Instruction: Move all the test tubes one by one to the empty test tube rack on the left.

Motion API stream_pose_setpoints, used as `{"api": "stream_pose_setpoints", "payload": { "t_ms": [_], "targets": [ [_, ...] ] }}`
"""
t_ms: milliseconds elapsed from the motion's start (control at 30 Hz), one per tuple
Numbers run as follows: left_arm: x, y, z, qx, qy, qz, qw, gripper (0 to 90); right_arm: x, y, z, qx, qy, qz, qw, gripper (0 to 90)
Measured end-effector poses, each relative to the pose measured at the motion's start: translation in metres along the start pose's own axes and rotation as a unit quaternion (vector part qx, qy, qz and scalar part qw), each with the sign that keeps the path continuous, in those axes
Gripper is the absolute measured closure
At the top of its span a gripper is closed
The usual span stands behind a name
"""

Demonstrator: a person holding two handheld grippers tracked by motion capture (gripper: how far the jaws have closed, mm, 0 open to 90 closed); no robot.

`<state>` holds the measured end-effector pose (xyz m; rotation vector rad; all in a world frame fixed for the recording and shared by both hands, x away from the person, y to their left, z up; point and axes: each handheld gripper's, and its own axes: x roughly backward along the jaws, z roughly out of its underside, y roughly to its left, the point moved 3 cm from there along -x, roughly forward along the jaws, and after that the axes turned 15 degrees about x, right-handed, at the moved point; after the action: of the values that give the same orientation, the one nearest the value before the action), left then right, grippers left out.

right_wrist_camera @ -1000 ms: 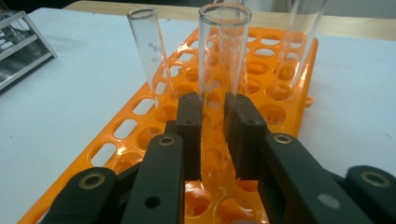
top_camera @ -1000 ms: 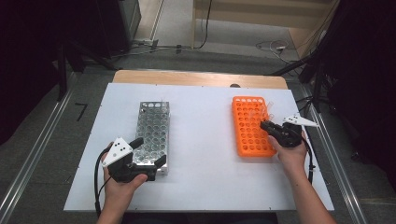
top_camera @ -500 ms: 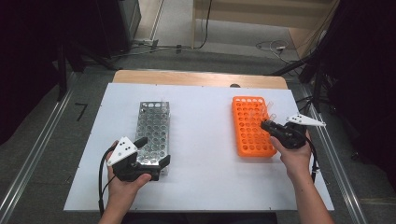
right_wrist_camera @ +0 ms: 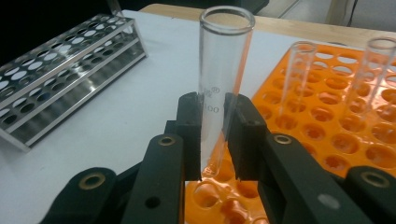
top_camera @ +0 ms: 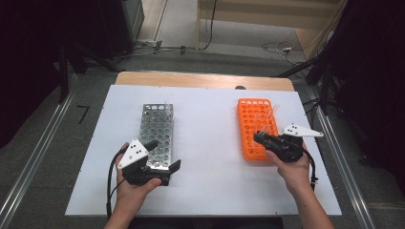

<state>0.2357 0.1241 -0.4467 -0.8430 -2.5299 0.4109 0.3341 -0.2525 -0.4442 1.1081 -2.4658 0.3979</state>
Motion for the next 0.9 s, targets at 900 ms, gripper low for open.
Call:
{"api": "stream_pose_setpoints", "payload": {
  "t_ms": [900],
  "targets": [
    [-0.03, -0.043, -0.01, -0.034, 0.016, 0.051, 0.998, 2.6, -0.022, 0.096, -0.016, 0.072, 0.003, -0.092, 0.9932, 74.0]
  ]
}}
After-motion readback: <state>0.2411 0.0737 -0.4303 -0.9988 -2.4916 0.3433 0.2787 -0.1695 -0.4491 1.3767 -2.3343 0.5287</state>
